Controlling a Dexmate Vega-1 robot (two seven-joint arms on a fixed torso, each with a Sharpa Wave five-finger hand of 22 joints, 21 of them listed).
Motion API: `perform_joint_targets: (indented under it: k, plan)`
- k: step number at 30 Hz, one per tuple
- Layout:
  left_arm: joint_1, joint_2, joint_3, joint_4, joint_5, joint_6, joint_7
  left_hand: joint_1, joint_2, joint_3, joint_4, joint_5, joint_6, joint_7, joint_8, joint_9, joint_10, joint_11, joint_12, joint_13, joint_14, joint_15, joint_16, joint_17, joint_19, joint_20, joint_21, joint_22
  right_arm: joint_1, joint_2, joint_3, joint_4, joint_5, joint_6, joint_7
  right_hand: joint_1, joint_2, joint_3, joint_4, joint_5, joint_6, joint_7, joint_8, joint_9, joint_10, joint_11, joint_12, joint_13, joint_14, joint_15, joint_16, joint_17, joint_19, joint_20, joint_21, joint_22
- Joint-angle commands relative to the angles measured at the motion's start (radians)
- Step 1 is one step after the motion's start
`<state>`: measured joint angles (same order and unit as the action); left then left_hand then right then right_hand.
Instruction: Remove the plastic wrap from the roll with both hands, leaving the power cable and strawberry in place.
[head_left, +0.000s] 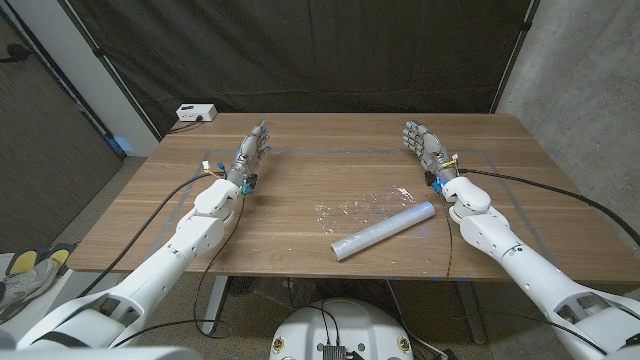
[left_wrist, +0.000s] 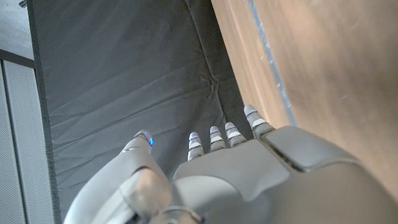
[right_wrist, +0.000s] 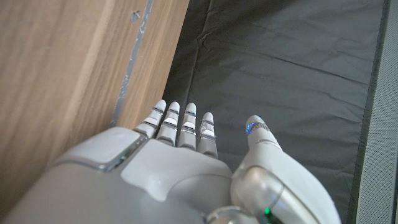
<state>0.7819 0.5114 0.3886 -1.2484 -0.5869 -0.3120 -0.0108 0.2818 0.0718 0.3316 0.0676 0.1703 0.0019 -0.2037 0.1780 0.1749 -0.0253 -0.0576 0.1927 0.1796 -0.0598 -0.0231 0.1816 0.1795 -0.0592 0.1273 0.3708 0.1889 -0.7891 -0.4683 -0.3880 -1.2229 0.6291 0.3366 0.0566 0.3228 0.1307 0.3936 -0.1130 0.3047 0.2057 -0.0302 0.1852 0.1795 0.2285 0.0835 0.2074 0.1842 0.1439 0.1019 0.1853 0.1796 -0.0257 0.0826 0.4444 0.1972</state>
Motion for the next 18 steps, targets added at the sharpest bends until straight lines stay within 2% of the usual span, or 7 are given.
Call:
perform_joint_targets:
  k: [1, 8, 18]
  plan:
    - [-0.078, -0.005, 0.023, 0.071, 0.073, -0.026, 0.002, 0.009, 0.002, 0.007, 0.001, 0.007, -0.004, -0.012, 0.005, 0.004, -0.006, -0.01, 0.003, 0.002, -0.01, -0.001, 0.005, 0.002, -0.002, 0.007, 0.003, 0.005, 0.046, 0.024, -0.018, 0.092, -0.042, 0.05, 0.0, 0.006, -0.01, 0.002, -0.001, 0.002, 0.004, -0.001, 0.003, 0.005, 0.008, 0.0, 0.006, 0.002, 0.011, 0.001, 0.007, 0.004, 0.004, 0.009, 0.004, 0.002]
    - [-0.088, -0.012, 0.026, 0.084, 0.07, -0.042, -0.015, 0.009, 0.001, 0.006, 0.0, 0.007, -0.003, -0.013, 0.006, 0.004, -0.004, -0.011, 0.004, 0.002, -0.012, 0.004, 0.004, 0.002, -0.002, 0.006, 0.002, 0.005, 0.064, 0.021, -0.022, 0.108, -0.071, 0.08, -0.007, -0.004, -0.024, -0.009, 0.0, -0.006, 0.002, 0.002, 0.002, 0.005, 0.01, 0.003, 0.007, 0.002, 0.015, -0.002, 0.009, 0.005, 0.007, 0.006, 0.003, 0.001]
    - [-0.068, -0.009, 0.026, 0.041, 0.054, -0.048, -0.038, 0.007, -0.001, 0.003, 0.001, 0.007, 0.005, 0.002, 0.011, 0.005, 0.02, -0.003, 0.013, 0.003, 0.028, 0.029, 0.018, 0.003, 0.011, 0.023, 0.003, 0.006, -0.001, -0.075, -0.015, -0.05, -0.2, 0.058, -0.147, -0.012, -0.038, -0.018, -0.001, -0.016, 0.002, 0.002, 0.003, 0.005, 0.016, -0.001, 0.009, 0.002, 0.018, -0.005, 0.01, 0.005, 0.008, 0.006, 0.001, 0.001]
